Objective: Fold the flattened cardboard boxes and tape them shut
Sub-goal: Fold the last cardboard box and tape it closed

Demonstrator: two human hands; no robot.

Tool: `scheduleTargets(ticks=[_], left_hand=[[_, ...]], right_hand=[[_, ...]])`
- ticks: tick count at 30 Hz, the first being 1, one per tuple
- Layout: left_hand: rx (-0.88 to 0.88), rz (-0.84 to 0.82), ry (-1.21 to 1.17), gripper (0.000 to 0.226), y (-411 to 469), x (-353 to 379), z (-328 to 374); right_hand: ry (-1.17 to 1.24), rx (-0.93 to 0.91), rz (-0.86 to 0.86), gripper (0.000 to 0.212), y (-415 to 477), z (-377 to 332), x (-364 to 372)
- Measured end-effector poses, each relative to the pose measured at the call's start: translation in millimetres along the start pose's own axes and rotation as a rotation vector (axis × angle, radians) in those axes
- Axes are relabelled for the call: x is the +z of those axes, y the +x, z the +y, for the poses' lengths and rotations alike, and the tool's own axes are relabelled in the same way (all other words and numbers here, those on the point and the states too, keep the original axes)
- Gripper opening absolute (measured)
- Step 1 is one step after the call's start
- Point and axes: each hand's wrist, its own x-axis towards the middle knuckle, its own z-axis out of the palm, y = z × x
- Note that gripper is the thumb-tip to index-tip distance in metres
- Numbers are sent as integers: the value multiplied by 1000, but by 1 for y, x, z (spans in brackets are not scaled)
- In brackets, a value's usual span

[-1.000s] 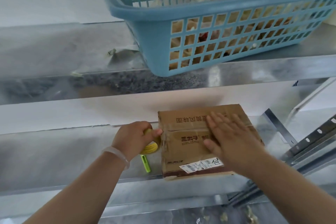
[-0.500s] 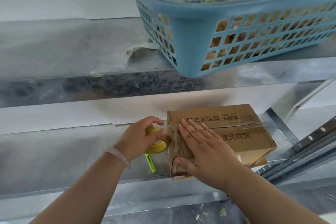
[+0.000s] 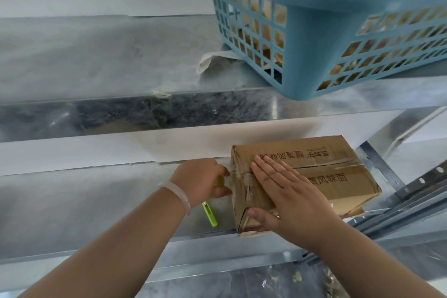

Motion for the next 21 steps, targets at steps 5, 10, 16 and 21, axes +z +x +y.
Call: scheduleTargets(ticks=[5, 10, 16, 21], left_hand=[[-3, 57, -36, 63, -11, 1, -8], [59, 218, -551, 67, -29, -1, -22], [15, 244, -666, 57, -35, 11, -31], [-42, 241, -715, 46, -26, 17, -27]], right_hand=[[6, 10, -11, 89, -1, 0, -2], [5, 10, -4, 93, -1, -1, -3], [0, 11, 3, 91, -2, -1, -2], [-23, -13, 53, 90, -3, 2, 3]])
